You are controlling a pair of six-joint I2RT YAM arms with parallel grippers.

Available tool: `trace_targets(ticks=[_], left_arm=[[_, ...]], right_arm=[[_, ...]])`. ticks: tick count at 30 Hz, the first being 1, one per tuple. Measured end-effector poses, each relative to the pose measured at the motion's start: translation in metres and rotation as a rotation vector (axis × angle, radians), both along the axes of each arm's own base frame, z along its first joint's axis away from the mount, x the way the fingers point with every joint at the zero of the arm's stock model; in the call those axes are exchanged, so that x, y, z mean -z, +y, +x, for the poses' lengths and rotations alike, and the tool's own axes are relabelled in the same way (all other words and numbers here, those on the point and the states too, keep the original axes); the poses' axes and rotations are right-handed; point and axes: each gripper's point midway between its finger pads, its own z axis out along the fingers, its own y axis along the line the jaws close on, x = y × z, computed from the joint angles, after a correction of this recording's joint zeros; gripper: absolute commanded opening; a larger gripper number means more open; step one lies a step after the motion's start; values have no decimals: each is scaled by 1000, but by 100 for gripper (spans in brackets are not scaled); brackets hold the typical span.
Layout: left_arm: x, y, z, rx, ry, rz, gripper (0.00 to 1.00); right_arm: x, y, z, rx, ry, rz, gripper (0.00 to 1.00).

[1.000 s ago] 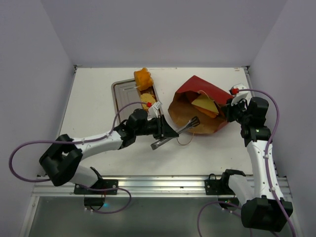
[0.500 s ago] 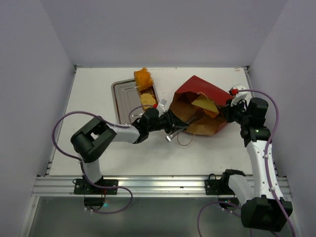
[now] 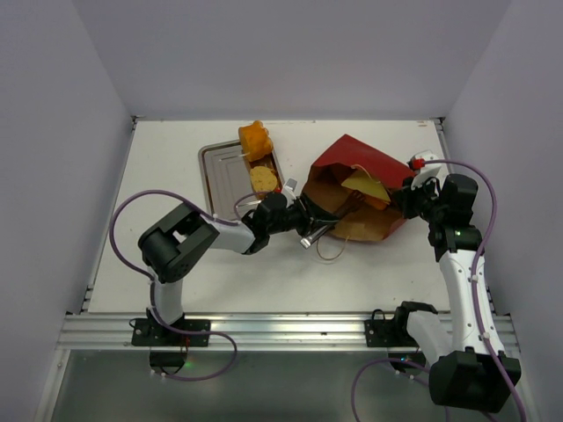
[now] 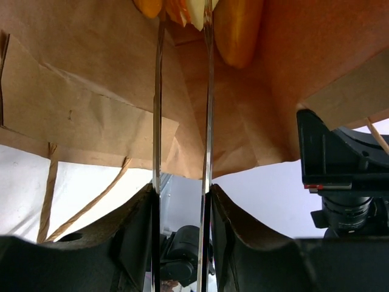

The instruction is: Take the fake bread out of the paper bag

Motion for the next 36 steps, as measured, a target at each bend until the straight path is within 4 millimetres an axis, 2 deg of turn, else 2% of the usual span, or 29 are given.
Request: trace_targets(ticks=[8,16,21,23,29,33,36], left_arm=[[-5,-7,10,-20,10,-21,45],[7,-12,21,-48,43,-10,45],[1,-17,31,-59,28,-24,44],[-1,-17,35,-63,25,-29,39],[9,-18,37,-69,42,-20,17],[6,-18,38,-70,35,-29,0],[7,-17,37,-68,28,-27,0]], right_arm=[[0,0,0,-1,0,0,0],[0,0,0,-1,0,0,0],[0,0,0,-1,0,0,0],[0,0,0,-1,0,0,0],[1,0,0,-1,1,0,0],[0,0,0,-1,0,0,0],[0,0,0,0,0,0,0]])
